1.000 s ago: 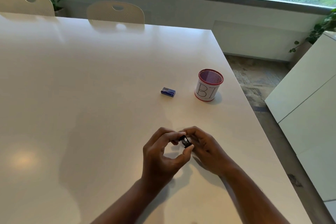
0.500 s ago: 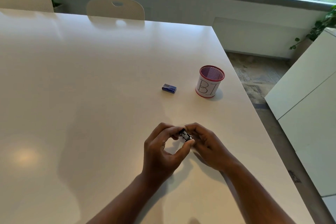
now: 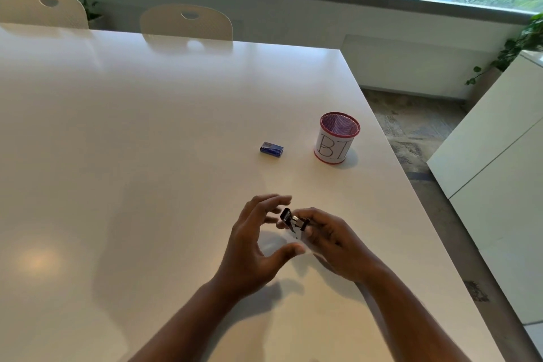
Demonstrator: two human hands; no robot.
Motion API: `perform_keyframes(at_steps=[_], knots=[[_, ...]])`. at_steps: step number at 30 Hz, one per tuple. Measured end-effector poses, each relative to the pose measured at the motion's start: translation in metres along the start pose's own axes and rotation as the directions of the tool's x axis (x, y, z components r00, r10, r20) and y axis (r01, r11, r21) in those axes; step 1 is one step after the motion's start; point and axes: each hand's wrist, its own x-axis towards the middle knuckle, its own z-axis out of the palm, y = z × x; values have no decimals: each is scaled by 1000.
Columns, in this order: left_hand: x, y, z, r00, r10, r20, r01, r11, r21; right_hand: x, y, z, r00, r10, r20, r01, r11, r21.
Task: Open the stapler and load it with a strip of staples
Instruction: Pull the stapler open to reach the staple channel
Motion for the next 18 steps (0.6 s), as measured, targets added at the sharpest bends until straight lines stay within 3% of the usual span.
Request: perform_keyframes(at_steps=[2,7,12,18], knots=[[1,-4,-3,997,-35,62,39,998,-57,0,0,-1,1000,9,4,-9,1000,-5],[2,-5,-3,997,-75,12,76,993,-89,2,5,0,1000,-15,-10,15,999,-40],[2,-2,-2,997,-52,-54,47,995,-87,3,10,1,992,-39,-123,27,995,-95],[1,-2,-2,994,-23,-106,23,1000,-3,0,2,7,945,-192,-264,125,960,-251]])
